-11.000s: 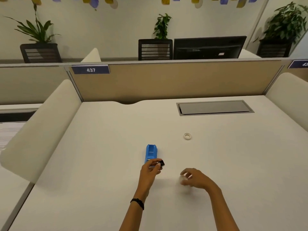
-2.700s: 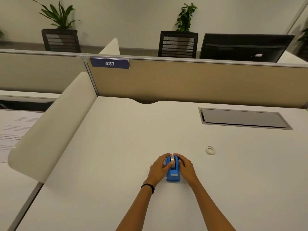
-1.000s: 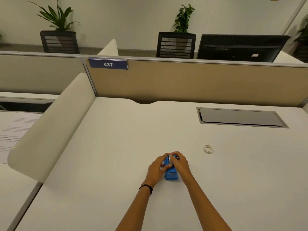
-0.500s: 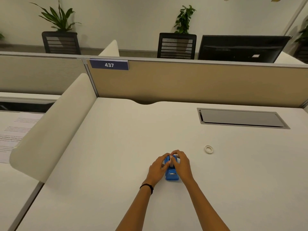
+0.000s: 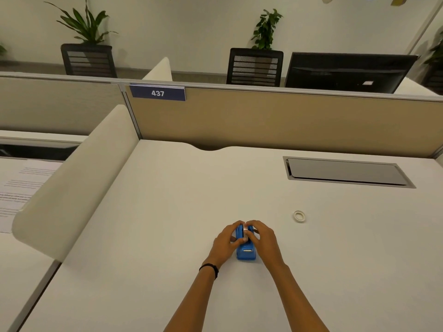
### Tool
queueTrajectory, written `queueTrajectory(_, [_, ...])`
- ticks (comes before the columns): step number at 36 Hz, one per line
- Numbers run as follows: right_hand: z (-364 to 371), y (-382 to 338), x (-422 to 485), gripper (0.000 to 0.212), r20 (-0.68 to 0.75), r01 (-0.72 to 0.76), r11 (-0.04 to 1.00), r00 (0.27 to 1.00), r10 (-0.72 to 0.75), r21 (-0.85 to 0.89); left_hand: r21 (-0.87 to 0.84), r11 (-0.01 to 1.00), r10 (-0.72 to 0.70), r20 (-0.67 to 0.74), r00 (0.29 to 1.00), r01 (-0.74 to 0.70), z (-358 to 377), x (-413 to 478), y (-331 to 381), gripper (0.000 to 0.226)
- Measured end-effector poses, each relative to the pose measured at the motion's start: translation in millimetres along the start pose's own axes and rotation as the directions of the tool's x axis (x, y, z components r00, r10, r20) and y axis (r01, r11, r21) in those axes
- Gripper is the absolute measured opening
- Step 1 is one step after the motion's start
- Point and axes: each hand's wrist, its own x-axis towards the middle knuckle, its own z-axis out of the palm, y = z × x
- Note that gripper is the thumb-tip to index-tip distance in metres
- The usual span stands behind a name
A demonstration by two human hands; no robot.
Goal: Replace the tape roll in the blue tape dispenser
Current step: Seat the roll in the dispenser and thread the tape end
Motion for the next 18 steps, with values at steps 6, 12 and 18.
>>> queueTrajectory(6, [-0.9,-1.7,-2.4,0.015,0.02,0.051,0.997,0.999,-0.05,-0.053,0.007,1.0,-0.004,0.004,1.0,0.004,-0.2,0.6,-0.6,0.051])
queueTrajectory(12, [1.4,0.5,-10.4,0.015,0.009,0.085,0.996,0.996,-0.084,-0.028,0.026,1.0,0.001,0.008,1.0,-0.001,-0.4,0.1,-0.2,0.05])
queueTrajectory(18, [0.3,6.5,-14.1,0.032,0.007,0.107,0.992,0.994,-0.106,-0.062,0.045,0.999,0.01,-0.005,1.0,-0.01,0.5,-0.3,-1.0,0.05])
